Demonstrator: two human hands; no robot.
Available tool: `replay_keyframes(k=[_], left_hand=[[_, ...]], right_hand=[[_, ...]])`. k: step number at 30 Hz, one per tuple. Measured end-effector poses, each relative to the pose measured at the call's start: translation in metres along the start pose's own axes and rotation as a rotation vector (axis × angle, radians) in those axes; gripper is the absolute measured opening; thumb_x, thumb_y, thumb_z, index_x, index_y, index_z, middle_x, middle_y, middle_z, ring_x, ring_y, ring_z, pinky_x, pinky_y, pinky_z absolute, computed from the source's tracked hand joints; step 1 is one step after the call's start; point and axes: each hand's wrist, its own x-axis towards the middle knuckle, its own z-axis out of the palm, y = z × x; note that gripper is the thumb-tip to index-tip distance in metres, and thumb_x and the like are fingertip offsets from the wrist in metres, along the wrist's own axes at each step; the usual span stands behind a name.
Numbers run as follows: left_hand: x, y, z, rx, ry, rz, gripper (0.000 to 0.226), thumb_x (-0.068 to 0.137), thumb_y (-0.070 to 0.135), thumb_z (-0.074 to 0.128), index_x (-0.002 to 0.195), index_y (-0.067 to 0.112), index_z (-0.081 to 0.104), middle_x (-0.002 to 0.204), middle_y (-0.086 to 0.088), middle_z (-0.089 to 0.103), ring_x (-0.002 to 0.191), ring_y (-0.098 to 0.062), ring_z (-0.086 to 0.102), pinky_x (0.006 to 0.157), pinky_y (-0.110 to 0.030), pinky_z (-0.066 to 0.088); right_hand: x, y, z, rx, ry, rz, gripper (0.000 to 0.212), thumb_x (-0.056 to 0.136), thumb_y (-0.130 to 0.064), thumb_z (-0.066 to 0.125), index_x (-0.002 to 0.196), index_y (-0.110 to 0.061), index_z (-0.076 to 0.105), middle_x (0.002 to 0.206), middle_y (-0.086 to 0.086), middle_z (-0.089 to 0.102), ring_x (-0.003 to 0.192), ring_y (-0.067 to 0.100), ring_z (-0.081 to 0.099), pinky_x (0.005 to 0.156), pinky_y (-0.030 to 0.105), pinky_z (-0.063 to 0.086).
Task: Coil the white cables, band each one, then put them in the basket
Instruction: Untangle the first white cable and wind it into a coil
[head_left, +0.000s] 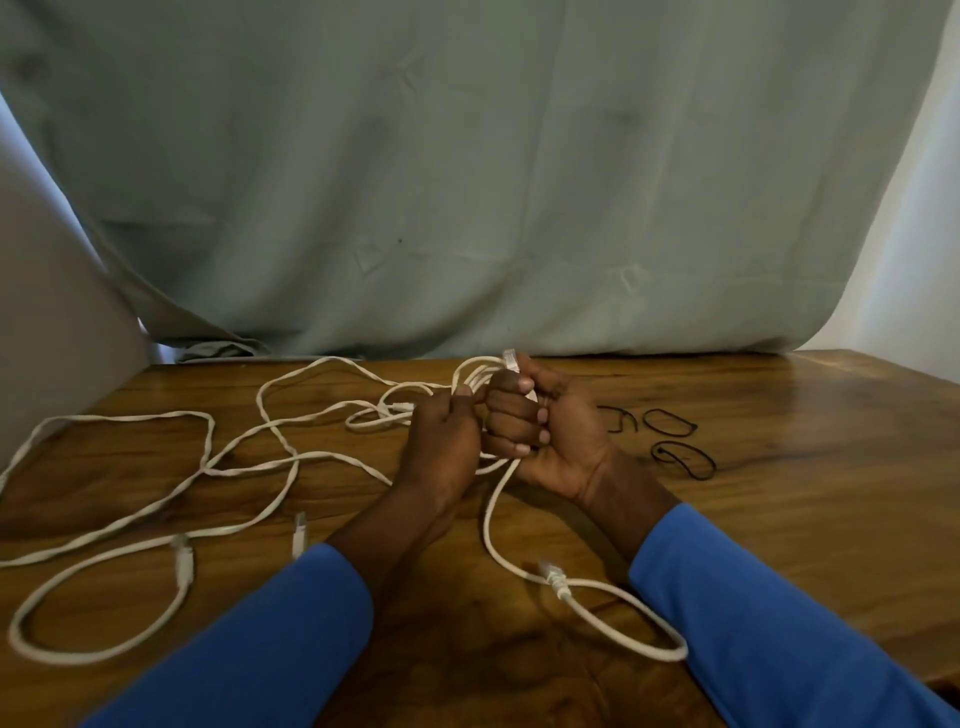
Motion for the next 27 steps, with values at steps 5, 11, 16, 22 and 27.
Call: replay_keyframes(k=[5, 11, 16, 22, 27], left_hand=[[0.01, 0.007, -0.005, -0.429, -0.059, -0.299, 0.026, 0.104, 0.023, 0.045, 0.085, 0.012, 0.06, 0.056, -0.006, 0.048, 0.049, -0.019, 0.046, 0.067, -0.043, 0.048], [0.02, 0.013, -0.02, -0.456, -0.108, -0.397, 0.043, 0.107, 0.037, 0.048, 0.072, 0.013, 0.047, 0.044, 0.005, 0.034, 0.031, -0.009, 0.025, 0.041, -0.021, 0.027], [0.019, 0.011, -0.016, -0.349, -0.029, -0.269, 0.04, 0.102, 0.04, 0.06, 0.087, 0.003, 0.059, 0.057, -0.005, 0.043, 0.034, -0.01, 0.034, 0.039, -0.023, 0.035], [0.014, 0.01, -0.015, -0.145, -0.115, -0.029, 0.042, 0.1, 0.047, 0.061, 0.093, 0.008, 0.076, 0.09, -0.019, 0.076, 0.067, -0.037, 0.072, 0.05, -0.042, 0.059], [0.014, 0.001, -0.018, 0.065, -0.087, 0.268, 0.028, 0.103, 0.044, 0.051, 0.098, 0.029, 0.073, 0.093, -0.006, 0.077, 0.087, -0.035, 0.075, 0.074, -0.065, 0.06]], right_hand=[[0.0, 0.005, -0.006, -0.001, -0.037, 0.072, 0.035, 0.103, -0.034, 0.044, 0.072, -0.019, 0.046, 0.05, -0.009, 0.022, 0.038, 0.008, 0.018, 0.043, 0.025, 0.028], [0.002, 0.011, 0.0, -0.023, -0.055, 0.122, 0.038, 0.106, -0.036, 0.036, 0.072, -0.02, 0.041, 0.05, -0.007, 0.021, 0.039, 0.009, 0.017, 0.043, 0.024, 0.025], [0.003, 0.013, 0.006, -0.06, 0.036, 0.089, 0.039, 0.102, -0.038, 0.041, 0.068, -0.02, 0.039, 0.051, -0.008, 0.017, 0.039, 0.008, 0.013, 0.042, 0.022, 0.021], [0.004, 0.014, 0.007, -0.107, 0.064, 0.071, 0.045, 0.103, -0.043, 0.039, 0.065, -0.02, 0.041, 0.045, -0.007, 0.022, 0.038, 0.009, 0.013, 0.043, 0.021, 0.023], [0.006, 0.014, 0.008, -0.109, 0.07, 0.089, 0.047, 0.102, -0.042, 0.038, 0.061, -0.02, 0.042, 0.042, -0.008, 0.025, 0.035, 0.009, 0.015, 0.042, 0.021, 0.022]])
